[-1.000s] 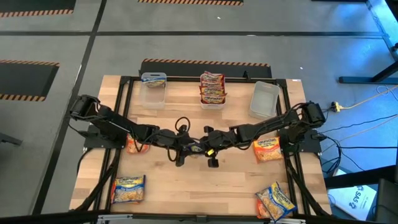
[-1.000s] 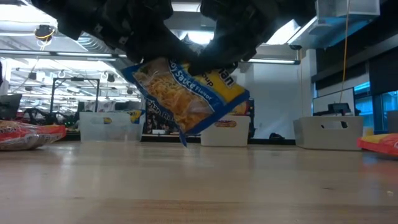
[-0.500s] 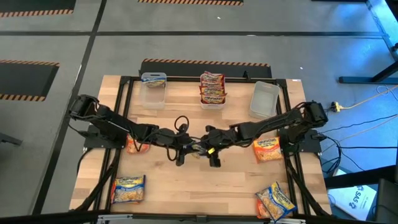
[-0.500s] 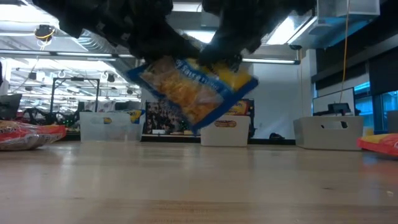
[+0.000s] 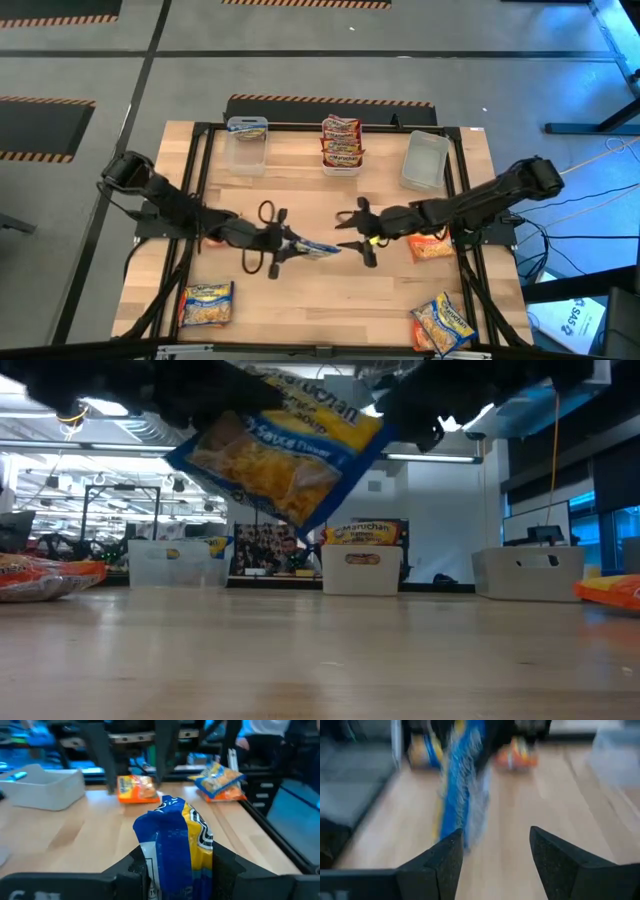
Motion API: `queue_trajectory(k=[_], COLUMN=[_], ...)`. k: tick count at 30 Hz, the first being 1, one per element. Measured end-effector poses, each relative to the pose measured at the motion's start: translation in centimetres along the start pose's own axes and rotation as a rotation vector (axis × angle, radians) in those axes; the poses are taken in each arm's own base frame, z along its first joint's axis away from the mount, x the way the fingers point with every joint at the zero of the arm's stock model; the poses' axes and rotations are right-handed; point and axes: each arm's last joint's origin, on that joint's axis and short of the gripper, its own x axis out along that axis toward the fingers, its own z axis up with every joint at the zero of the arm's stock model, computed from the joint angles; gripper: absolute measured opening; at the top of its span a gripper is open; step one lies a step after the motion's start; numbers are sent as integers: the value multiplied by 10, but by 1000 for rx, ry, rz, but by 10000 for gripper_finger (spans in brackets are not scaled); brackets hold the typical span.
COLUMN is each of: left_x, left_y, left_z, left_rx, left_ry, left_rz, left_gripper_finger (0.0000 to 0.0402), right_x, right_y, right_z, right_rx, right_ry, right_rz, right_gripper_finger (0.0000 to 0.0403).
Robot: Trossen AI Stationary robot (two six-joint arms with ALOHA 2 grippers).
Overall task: Sort Maruchan noodles
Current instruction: Put the blue noodle pack into the transparent bin
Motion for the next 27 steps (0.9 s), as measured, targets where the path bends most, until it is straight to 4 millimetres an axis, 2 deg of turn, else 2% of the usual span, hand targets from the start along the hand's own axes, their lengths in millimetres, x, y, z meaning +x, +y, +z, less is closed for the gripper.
queue_trajectory(k=[3, 6, 11, 21, 27], left_x=[-9, -17, -21, -22, -23], left_y=[0, 3, 11, 18, 19], left_z=[-4, -3, 1, 12, 14], left_rx=[-22, -51, -83, -90, -80], left_ry=[-93, -201, -281, -381, -404], left_rz=[49, 79, 105, 90, 128], left_gripper_finger=[122, 122, 122, 122, 123], right_x=[-3, -4, 1, 5, 15], right_y=[-3, -4, -4, -14, -12], right_z=[-21, -31, -28, -13, -16], right_rx=[42, 72, 53, 30, 24], right_ry=[-120, -232, -312, -352, -334], right_rz=[38, 59, 65, -80, -26], right_gripper_finger=[213, 214, 214, 214, 214])
